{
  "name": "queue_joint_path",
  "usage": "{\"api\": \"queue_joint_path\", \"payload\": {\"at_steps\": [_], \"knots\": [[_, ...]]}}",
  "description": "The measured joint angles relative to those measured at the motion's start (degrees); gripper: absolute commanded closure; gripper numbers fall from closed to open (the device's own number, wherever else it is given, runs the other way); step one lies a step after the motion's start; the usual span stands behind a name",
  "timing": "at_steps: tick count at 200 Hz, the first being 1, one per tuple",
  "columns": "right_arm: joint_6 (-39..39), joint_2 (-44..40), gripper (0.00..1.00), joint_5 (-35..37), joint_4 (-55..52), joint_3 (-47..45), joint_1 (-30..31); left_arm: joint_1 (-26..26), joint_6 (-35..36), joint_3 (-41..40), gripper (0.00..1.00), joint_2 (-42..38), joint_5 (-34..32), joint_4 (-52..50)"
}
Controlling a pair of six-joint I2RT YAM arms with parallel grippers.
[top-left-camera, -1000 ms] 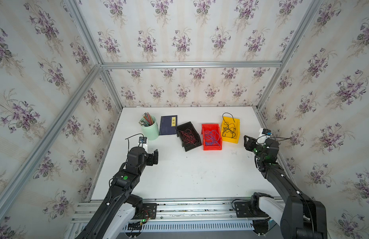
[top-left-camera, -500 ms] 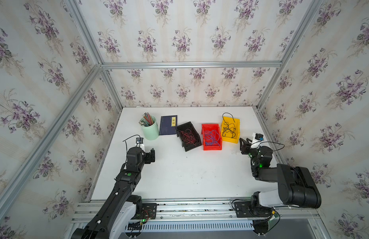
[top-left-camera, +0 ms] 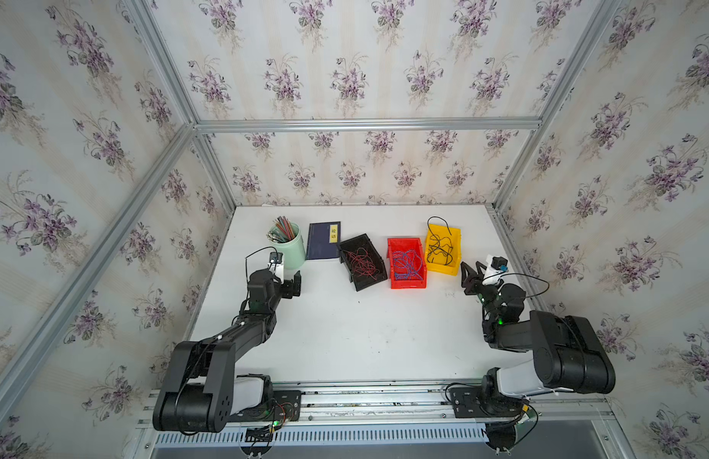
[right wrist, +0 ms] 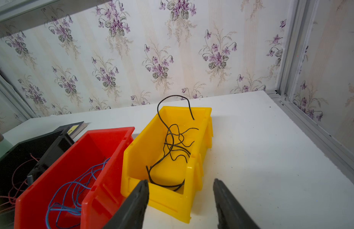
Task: Untangle and sort cables by color
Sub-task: Reset both arms
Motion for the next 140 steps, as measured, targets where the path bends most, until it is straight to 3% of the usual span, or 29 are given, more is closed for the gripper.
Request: {"api": "queue_joint_path", "payload": {"at_steps": [58, 95, 140], "knots": [[-0.2, 0.1, 0.41, 0.2, 6.1, -3.1, 0.3, 0.2, 3.4, -4.6, 0.01, 11.7, 2.7, 16.4], [-0.2, 0.5, 0.39, 1.6, 8.1, -3.8, 0.9, 1.9, 1.0, 3.0, 0.01, 12.1, -1.0, 12.2], [-1.7, 4.8, 0.33, 5.2, 12.1, -5.4, 3.7, 2.0, 0.2, 2.3, 0.01, 12.9, -2.0, 10.7]]}}
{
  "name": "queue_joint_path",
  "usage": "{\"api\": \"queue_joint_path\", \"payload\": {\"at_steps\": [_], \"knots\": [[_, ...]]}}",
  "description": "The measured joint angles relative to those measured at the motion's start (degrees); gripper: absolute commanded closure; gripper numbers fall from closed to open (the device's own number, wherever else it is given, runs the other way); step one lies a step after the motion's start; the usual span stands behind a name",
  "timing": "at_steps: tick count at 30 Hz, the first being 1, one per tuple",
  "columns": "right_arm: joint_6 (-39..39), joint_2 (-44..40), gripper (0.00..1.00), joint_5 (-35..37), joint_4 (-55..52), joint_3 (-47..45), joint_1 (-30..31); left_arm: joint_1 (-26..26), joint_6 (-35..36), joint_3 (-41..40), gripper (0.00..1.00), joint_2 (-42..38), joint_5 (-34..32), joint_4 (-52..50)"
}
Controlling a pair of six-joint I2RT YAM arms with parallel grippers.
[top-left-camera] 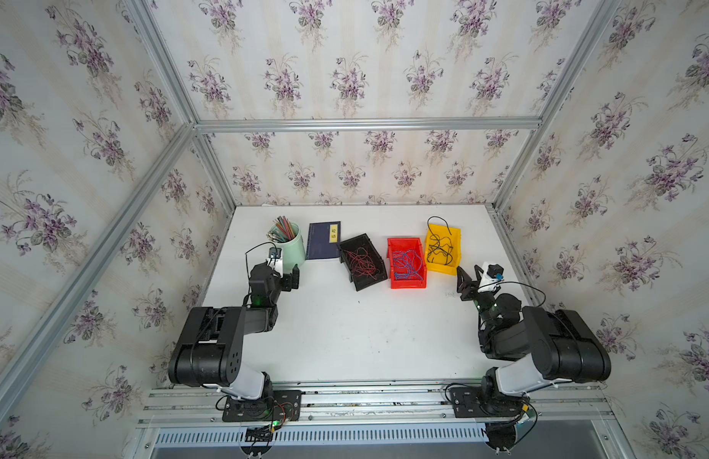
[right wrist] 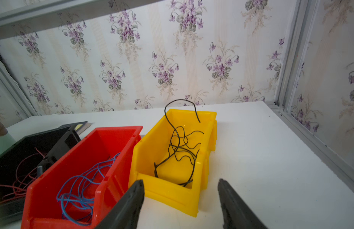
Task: Untangle and sort cables by color
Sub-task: Reset both arms
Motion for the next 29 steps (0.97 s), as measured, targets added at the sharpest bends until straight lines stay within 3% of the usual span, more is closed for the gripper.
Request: {"api": "queue_joint_path", "payload": {"at_steps": [5, 7, 13, 29], "knots": [[-0.6, -1.1, 0.17, 7.0, -5.6, 6.0, 3.0, 0.0, -0.1, 0.0, 0.01, -0.3, -0.3, -0.4], [-1.6, -0.9, 0.00, 10.1, -7.6, 7.7, 5.2, 0.0, -0.1, 0.0, 0.01, -0.3, -0.4, -0.5], [-3.0, -0.9, 0.00, 14.4, -12.0, 8.1, 6.1, 0.0, -0.1, 0.0, 0.01, -0.3, -0.4, -0.5], [-3.4, -0.9, 0.00, 15.2, -13.2, 8.1, 6.2, -0.2, -0.1, 0.9, 0.01, 0.1, -0.4, -0.7]]}}
